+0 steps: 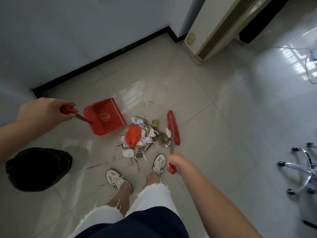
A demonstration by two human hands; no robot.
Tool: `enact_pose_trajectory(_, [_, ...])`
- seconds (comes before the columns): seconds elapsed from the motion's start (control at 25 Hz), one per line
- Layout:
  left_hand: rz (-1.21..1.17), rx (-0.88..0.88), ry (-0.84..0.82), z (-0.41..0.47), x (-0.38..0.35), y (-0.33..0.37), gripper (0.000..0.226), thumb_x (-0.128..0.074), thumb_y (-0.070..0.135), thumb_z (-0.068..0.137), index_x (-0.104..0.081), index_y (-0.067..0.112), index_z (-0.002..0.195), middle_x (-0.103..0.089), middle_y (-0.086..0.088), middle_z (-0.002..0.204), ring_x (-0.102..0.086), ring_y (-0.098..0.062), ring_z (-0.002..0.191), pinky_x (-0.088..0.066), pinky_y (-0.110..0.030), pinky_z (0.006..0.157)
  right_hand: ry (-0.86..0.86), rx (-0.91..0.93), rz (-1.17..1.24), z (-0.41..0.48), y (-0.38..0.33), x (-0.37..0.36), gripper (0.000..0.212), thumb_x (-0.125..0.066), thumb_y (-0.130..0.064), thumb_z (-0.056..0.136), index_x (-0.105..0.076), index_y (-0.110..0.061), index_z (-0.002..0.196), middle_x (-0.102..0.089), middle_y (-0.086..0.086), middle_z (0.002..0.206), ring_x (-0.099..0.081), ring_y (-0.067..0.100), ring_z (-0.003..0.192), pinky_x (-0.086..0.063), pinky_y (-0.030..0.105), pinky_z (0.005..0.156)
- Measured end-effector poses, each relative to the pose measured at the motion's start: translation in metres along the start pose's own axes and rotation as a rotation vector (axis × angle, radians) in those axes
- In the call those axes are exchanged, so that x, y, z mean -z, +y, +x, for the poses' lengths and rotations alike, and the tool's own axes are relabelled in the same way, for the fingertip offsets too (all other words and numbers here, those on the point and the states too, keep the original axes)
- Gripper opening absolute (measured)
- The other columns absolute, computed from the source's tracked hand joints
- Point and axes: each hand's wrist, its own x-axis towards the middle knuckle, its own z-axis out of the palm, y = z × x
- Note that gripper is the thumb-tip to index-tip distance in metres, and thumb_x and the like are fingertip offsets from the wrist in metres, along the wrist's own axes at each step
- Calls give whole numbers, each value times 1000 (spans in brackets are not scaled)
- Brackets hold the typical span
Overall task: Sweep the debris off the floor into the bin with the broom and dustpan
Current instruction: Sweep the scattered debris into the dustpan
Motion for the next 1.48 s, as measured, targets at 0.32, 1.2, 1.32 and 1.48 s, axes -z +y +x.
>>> enact_pose_trajectory(0.32, [123,89,81,-51,37,7,39,-70,51,84,-71,32,118,-73,-2,110,-66,-31,105,-51,-36,70,-43,121,-258,-58,-5,-9,62,-37,13,82,-52,-25,128,-38,1,43,-33,7,28,-29,12,34])
enact_pose_trajectory(1.2, [-357,786,289,-170,-63,13,21,-63,45,89,-71,26,84,-64,0,73,-56,-23,72,-35,-30,56,-112,297,-1347,-10,-80,-15,75,-31,-7,92,1,-39,152,-57,13,66,-51,19,38,-46,28,39])
enact_pose_trajectory(1.32, [-369,859,326,-187,-68,33,28,-63,49,88,-65,24,74,-60,1,68,-55,-22,67,-36,-30,55,-111,357,-1565,-23,-61,31,75,-32,-8,91,-4,-40,153,-58,8,69,-53,17,42,-49,31,46])
enact_pose_trajectory(1.48, [-358,937,377,-213,-78,64,29,-63,50,88,-67,23,78,-56,3,65,-53,-23,68,-36,-31,57,-65,549,-1474,-26,-75,76,72,-34,-8,87,-24,-42,149,-55,11,65,-46,17,35,-43,25,40])
